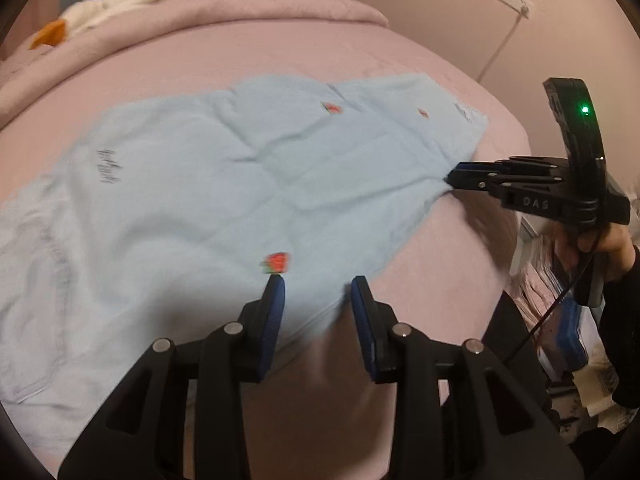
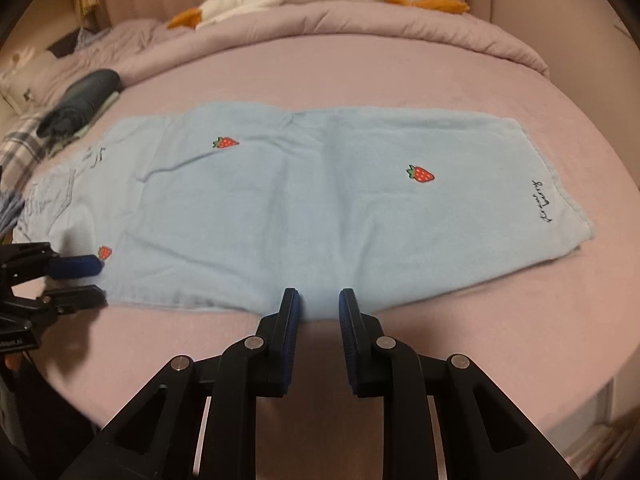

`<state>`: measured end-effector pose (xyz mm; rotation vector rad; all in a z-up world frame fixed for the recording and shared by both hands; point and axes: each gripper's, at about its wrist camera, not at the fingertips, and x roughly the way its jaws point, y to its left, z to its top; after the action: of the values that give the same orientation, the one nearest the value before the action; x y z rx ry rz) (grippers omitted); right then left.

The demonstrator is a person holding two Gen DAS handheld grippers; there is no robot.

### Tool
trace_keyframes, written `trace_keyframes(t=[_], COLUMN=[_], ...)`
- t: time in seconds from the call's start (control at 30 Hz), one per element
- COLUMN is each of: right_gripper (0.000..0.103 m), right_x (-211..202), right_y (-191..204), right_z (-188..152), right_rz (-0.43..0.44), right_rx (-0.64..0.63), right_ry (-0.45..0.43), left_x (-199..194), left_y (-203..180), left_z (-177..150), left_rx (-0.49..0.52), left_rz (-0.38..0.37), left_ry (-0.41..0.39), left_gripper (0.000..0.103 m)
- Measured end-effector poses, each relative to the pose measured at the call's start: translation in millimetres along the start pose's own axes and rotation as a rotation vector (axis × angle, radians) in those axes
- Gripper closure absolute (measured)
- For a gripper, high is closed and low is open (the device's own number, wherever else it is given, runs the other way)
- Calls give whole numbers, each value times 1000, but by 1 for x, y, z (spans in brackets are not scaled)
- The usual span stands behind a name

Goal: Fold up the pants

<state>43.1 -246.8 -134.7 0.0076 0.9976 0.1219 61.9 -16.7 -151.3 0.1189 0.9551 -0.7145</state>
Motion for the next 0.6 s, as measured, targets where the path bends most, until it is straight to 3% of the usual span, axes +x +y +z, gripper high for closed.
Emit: trace_keyframes(t=[0.07,0.13,0.17,0.27,0.3,0.37,0.47,0.6], right_gripper=[81,81,81,81,80,78,77,72], right_x=[-8,-19,-18,13,25,19,9,8], right_y=[5,13,19,45,53,64,66,77], right_z=[10,19,22,24,18,14,22,49], right_rz=[9,84,116,133,108,55,53,217], right_rx=[-10,-30,-43,-117,-156,-233,-250,-191], right_ry=[-38,-106,-116,-3,47,10,48,4], left_x=[-18,-31,-35,-37,-37,-47,-64,-82], left_y=[14,35,47,86,98,99,98,100], left_z=[3,1,-2,-19,-33,-48,-65,-48], left_rx=[-11,-46,-79,-175,-199,-182,-155,-155], left_rz=[56,144,188,274,261,219,195,199], left_ry=[-58,-100,-107,-43,-2,-8,12,-52], left_gripper=[64,50,48,49,50,50,50,50])
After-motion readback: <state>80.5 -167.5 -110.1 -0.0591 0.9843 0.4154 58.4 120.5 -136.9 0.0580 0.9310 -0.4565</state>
